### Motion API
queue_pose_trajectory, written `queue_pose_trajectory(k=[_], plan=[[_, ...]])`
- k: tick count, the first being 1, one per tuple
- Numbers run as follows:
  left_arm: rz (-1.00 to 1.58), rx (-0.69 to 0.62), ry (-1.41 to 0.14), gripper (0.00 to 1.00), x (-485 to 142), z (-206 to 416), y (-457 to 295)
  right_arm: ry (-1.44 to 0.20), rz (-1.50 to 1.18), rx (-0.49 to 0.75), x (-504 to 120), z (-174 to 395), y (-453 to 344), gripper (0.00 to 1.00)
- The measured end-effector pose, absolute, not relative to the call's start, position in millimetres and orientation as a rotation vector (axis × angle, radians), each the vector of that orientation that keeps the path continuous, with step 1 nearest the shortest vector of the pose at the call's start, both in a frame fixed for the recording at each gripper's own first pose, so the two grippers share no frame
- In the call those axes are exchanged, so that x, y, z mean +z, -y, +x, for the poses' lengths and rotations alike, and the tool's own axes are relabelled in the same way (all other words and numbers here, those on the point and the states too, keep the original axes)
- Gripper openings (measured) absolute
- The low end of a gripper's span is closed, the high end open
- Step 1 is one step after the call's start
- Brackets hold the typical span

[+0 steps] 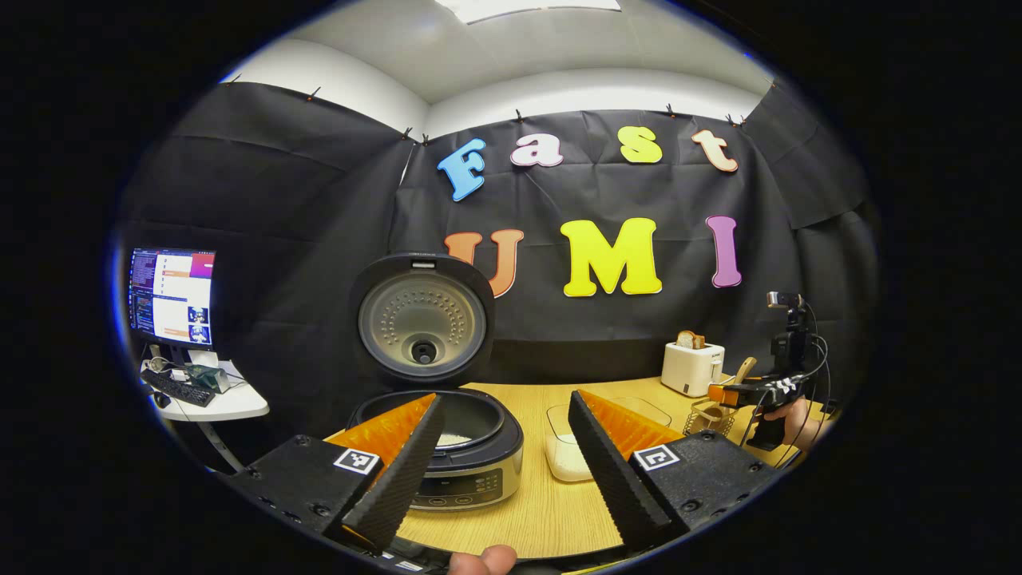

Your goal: Close the left gripper, press the button to open the rice cooker; take a wooden spoon from the chopstick holder with the right hand, scoop a spoonful of rice and pour it into the rice cooker, then put the wooden spoon back into the chopstick holder.

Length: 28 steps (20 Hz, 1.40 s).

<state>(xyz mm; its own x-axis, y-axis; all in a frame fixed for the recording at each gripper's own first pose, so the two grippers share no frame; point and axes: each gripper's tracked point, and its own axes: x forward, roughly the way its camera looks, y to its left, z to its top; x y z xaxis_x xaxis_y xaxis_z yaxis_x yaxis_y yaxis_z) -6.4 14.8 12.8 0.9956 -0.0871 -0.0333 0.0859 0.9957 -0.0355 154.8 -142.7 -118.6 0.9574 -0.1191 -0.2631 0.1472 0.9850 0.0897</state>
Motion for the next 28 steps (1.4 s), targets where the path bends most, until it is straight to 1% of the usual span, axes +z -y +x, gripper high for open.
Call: queue_pose_trajectory(k=[5,6,8,9,10,11,13,17,20,21,22,23,24,25,26,27,28], plan=[[-0.039,-0.084,-0.018,0.99,19.7,-10.8,-8.7,-0.258,0.072,-0.146,-119.1,127.9,143.1,0.87],[-0.043,-0.080,-0.011,0.99,20.9,-11.6,-7.7,-0.255,0.064,-0.150,-117.6,119.3,143.9,0.89],[-0.046,-0.079,-0.011,0.99,22.4,-13.1,-3.7,-0.249,0.064,-0.151,-112.5,100.1,142.8,0.90],[-0.043,-0.077,-0.008,0.99,24.6,-13.7,-1.8,-0.240,0.074,-0.145,-107.4,90.6,139.9,0.93],[-0.031,-0.072,-0.001,0.99,27.0,-14.6,1.1,-0.226,0.076,-0.139,-100.5,77.8,135.9,0.92],[-0.021,-0.055,0.007,0.99,29.8,-13.8,0.5,-0.210,0.070,-0.136,-92.5,67.9,133.5,0.94],[-0.018,-0.031,0.016,0.99,40.7,-9.9,-2.7,-0.188,0.052,-0.113,-79.7,52.2,123.5,0.94],[0.050,0.019,0.055,0.99,78.0,15.2,-18.3,-0.112,0.023,-0.050,-54.2,38.4,101.0,0.92],[0.050,0.030,0.065,0.99,103.5,37.7,-24.3,-0.096,0.051,0.002,-47.5,34.0,81.3,0.96],[0.051,0.039,0.068,0.99,112.5,46.3,-28.2,-0.091,0.047,0.016,-46.4,34.1,76.7,0.94],[0.047,0.046,0.071,0.94,120.8,55.2,-32.1,-0.082,0.045,0.026,-44.2,34.8,73.1,0.92],[0.039,0.055,0.073,0.99,130.2,64.8,-36.7,-0.077,0.042,0.036,-43.2,35.6,70.1,0.92],[0.029,0.050,0.068,0.99,139.6,74.8,-38.8,-0.074,0.039,0.045,-42.1,37.0,67.1,0.94],[0.025,0.046,0.069,0.99,154.4,88.6,-41.8,-0.072,0.043,0.055,-41.9,38.5,65.0,0.92],[0.029,0.039,0.064,0.99,164.4,100.7,-44.7,-0.069,0.054,0.064,-41.6,39.8,63.8,0.94],[0.043,0.042,0.067,0.99,171.6,111.2,-49.0,-0.062,0.061,0.060,-41.6,40.3,65.0,0.92],[0.052,0.050,0.059,0.99,175.5,120.1,-53.8,-0.057,0.062,0.050,-42.1,41.4,67.5,0.92]])
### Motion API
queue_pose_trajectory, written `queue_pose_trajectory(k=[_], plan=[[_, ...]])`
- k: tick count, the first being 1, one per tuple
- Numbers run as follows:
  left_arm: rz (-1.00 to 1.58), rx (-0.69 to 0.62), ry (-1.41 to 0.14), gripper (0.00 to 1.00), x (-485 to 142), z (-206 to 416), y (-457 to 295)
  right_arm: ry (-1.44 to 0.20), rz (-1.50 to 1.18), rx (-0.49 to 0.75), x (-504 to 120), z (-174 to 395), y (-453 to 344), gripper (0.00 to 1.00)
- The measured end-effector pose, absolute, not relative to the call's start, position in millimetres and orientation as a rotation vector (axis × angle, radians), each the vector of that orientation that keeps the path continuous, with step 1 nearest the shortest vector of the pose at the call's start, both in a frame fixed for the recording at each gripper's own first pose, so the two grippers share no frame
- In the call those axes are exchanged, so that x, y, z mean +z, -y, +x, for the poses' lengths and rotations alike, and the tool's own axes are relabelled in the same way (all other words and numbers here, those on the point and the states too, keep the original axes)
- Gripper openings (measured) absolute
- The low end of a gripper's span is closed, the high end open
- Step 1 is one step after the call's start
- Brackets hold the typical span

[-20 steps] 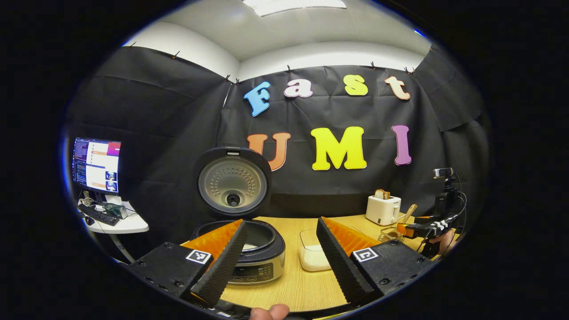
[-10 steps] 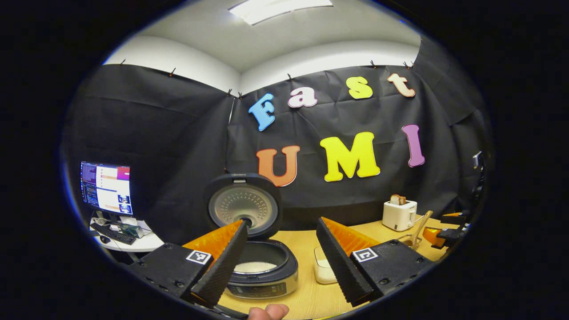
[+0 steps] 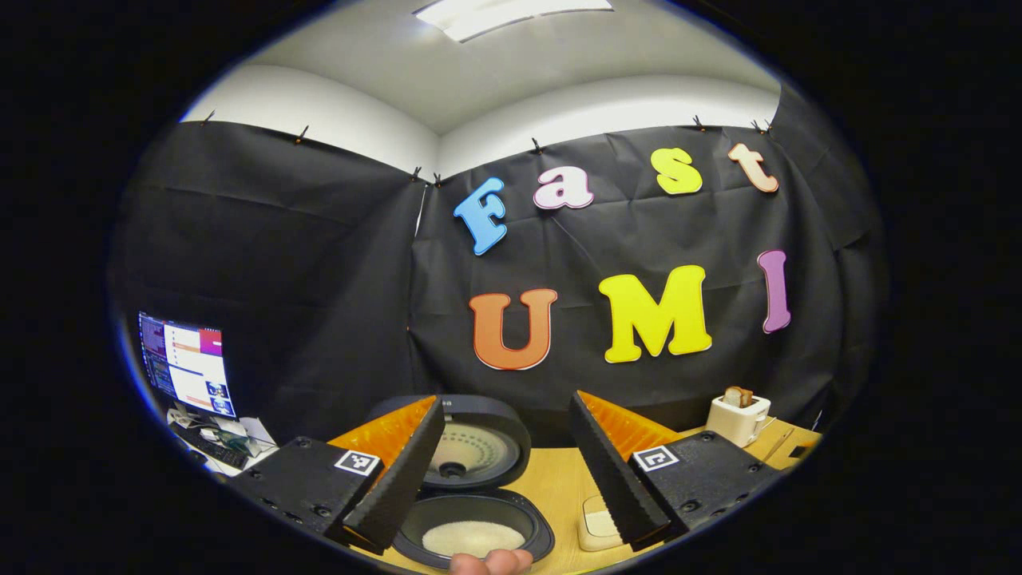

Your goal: Close the left gripper, press the button to open the rice cooker; take a wooden spoon from the chopstick holder with the right hand, scoop a spoonful of rice and pour it into the rice cooker, then put the wooden spoon back into the chopstick holder.

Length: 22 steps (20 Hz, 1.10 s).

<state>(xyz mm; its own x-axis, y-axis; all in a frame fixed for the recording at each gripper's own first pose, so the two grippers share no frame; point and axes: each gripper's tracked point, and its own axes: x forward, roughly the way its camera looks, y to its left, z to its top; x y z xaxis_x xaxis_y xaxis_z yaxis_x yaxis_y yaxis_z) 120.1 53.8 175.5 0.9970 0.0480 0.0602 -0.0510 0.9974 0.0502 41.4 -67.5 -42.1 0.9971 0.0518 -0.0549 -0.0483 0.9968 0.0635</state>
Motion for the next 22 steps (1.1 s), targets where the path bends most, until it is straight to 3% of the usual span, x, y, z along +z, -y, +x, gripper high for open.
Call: queue_pose_trajectory(k=[1,2,10,22], plan=[[0.052,0.058,0.047,0.94,178.9,133.4,-59.7,-0.056,0.061,0.050,-45.2,42.2,67.3,0.92],[0.045,0.064,0.028,0.99,181.4,148.6,-66.4,-0.060,0.063,0.050,-47.7,44.2,66.3,0.92],[0.011,0.133,-0.154,0.99,161.4,221.2,-118.8,-0.099,0.077,0.070,-64.1,52.5,51.7,0.94],[0.033,0.173,-0.296,0.99,121.2,237.7,-133.1,-0.136,0.066,0.093,-80.9,47.4,38.5,0.94]])
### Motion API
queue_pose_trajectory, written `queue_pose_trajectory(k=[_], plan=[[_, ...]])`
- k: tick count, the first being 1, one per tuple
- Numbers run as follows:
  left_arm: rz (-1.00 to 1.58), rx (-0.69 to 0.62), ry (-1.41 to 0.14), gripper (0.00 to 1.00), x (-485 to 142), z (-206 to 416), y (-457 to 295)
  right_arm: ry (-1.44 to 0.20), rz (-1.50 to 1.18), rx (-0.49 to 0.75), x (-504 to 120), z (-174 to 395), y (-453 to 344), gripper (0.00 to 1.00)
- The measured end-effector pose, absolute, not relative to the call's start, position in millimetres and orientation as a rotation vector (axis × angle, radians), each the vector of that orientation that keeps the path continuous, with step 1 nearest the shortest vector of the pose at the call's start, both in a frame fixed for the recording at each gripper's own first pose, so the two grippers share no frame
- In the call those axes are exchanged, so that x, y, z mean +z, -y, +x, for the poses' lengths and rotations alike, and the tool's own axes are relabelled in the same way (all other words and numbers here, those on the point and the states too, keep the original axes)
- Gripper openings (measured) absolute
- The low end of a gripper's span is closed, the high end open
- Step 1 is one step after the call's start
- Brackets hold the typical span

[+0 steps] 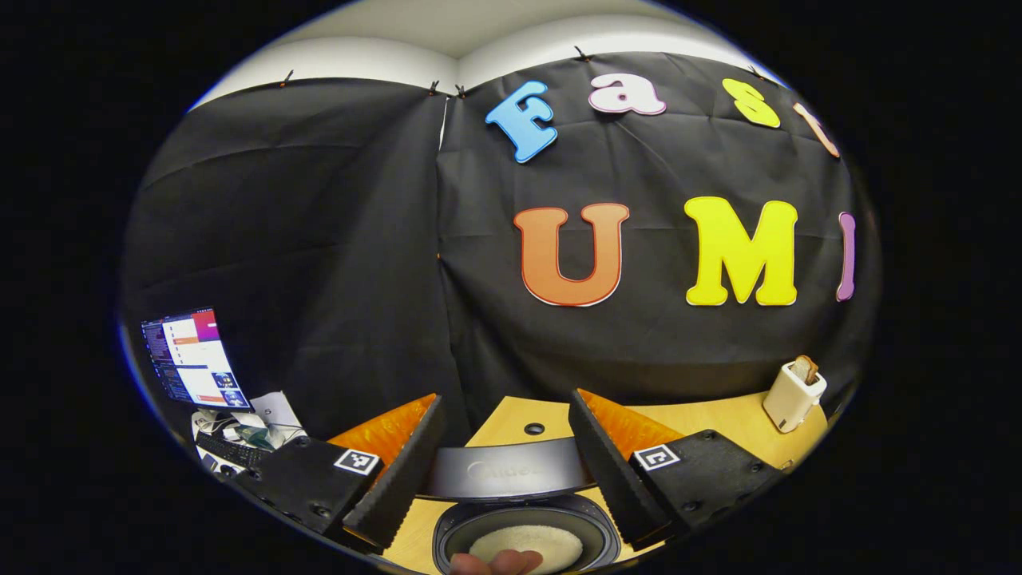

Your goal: Close the left gripper, press the button to open the rice cooker; take a wooden spoon from the chopstick holder with the right hand, scoop a spoonful of rice and pour it into the rice cooker, then put the wooden spoon back into the chopstick holder.

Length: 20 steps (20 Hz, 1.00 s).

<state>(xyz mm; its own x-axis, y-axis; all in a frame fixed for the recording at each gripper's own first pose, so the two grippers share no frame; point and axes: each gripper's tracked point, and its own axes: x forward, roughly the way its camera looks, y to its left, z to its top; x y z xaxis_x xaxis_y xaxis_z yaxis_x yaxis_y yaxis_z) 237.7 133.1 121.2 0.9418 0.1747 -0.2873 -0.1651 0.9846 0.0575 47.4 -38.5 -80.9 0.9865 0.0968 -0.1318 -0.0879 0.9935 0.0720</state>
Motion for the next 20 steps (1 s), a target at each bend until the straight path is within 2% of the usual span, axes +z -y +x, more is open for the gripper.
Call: queue_pose_trajectory(k=[2,8,9,11,12,13,20], plan=[[0.024,0.171,-0.303,0.99,116.8,235.8,-132.0,-0.136,0.062,0.090,-81.4,43.8,39.5,0.92],[0.001,0.162,-0.300,0.97,110.7,208.5,-123.2,-0.118,0.075,0.095,-74.0,34.5,40.1,0.92],[0.000,0.161,-0.297,0.97,109.2,202.4,-121.7,-0.117,0.077,0.099,-72.8,32.2,38.8,0.94],[-0.008,0.157,-0.301,0.97,102.7,189.7,-117.2,-0.109,0.072,0.102,-69.9,27.5,38.9,0.92],[-0.010,0.155,-0.300,0.97,99.8,183.4,-115.9,-0.100,0.070,0.100,-67.3,24.2,39.8,0.94],[-0.007,0.153,-0.292,0.97,97.5,176.2,-113.5,-0.097,0.069,0.097,-66.2,23.0,41.1,0.92],[-0.012,0.170,-0.249,0.97,67.7,134.0,-104.0,-0.069,0.066,0.077,-57.6,6.3,51.4,0.92]])
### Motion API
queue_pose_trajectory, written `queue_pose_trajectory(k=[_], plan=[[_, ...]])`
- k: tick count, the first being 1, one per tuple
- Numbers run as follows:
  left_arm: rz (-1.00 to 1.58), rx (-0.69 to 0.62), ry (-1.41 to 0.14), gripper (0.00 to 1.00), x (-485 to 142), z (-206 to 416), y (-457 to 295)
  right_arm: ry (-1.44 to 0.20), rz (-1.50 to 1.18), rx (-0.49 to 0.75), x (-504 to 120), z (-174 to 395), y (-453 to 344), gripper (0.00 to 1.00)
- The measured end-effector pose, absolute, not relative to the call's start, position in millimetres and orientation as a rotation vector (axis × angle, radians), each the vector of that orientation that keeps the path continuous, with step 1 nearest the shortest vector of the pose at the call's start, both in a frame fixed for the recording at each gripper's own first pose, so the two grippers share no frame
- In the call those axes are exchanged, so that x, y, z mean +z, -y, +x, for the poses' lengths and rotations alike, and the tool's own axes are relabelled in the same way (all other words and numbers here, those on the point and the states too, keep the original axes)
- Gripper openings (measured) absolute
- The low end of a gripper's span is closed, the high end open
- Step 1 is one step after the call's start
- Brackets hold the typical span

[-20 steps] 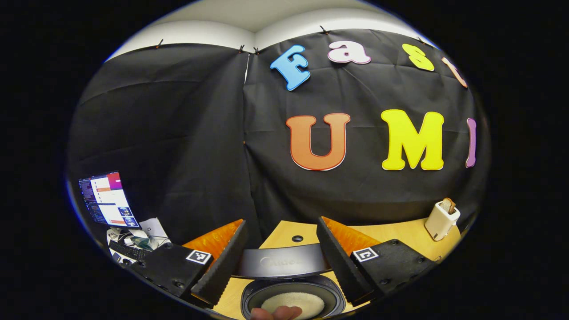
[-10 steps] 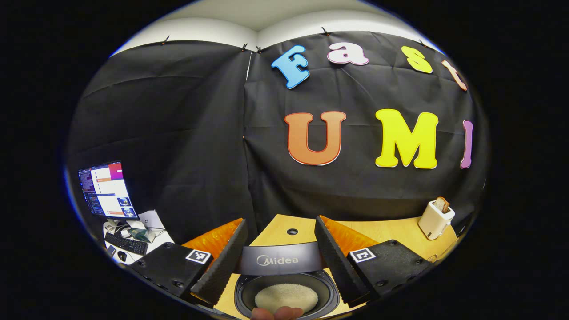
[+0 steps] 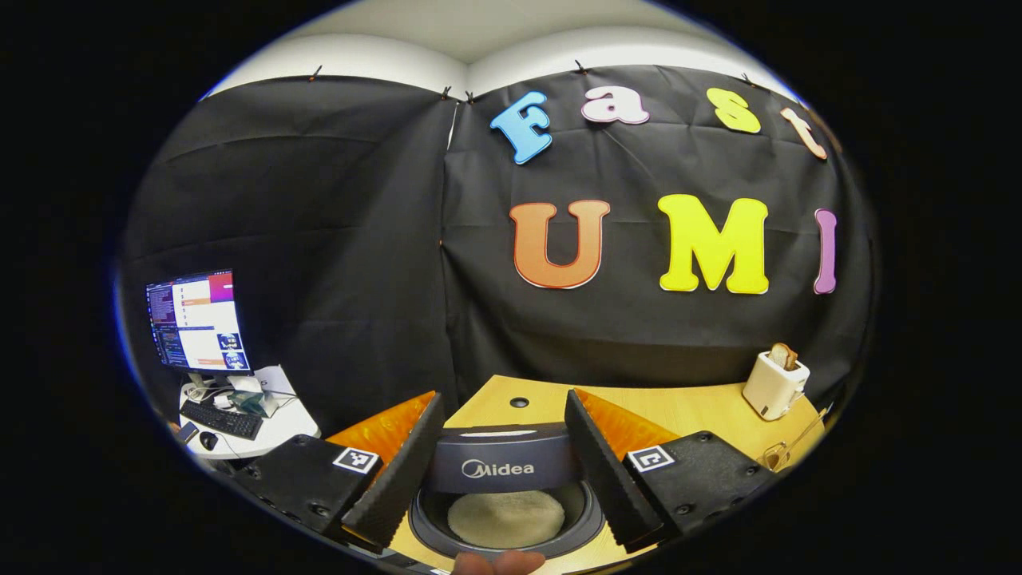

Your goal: Close the left gripper, press the button to open the rice cooker; take a wooden spoon from the chopstick holder with the right hand, scoop a spoonful of rice and pour it into the rice cooker, then put the wooden spoon back into the chopstick holder.

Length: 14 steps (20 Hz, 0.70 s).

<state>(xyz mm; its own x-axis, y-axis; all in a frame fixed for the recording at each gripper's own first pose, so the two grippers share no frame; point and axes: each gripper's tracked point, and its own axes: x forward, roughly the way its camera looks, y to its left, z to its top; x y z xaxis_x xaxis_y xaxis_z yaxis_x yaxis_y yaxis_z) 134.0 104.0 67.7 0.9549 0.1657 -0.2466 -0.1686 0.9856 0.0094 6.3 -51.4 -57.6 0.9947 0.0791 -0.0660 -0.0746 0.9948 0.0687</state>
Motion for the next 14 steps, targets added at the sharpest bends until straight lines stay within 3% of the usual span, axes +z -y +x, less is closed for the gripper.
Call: queue_pose_trajectory(k=[14], plan=[[-0.116,0.197,-0.265,0.97,-32.2,67.3,-81.8,-0.087,0.077,0.082,-68.9,-11.0,55.0,0.92]])
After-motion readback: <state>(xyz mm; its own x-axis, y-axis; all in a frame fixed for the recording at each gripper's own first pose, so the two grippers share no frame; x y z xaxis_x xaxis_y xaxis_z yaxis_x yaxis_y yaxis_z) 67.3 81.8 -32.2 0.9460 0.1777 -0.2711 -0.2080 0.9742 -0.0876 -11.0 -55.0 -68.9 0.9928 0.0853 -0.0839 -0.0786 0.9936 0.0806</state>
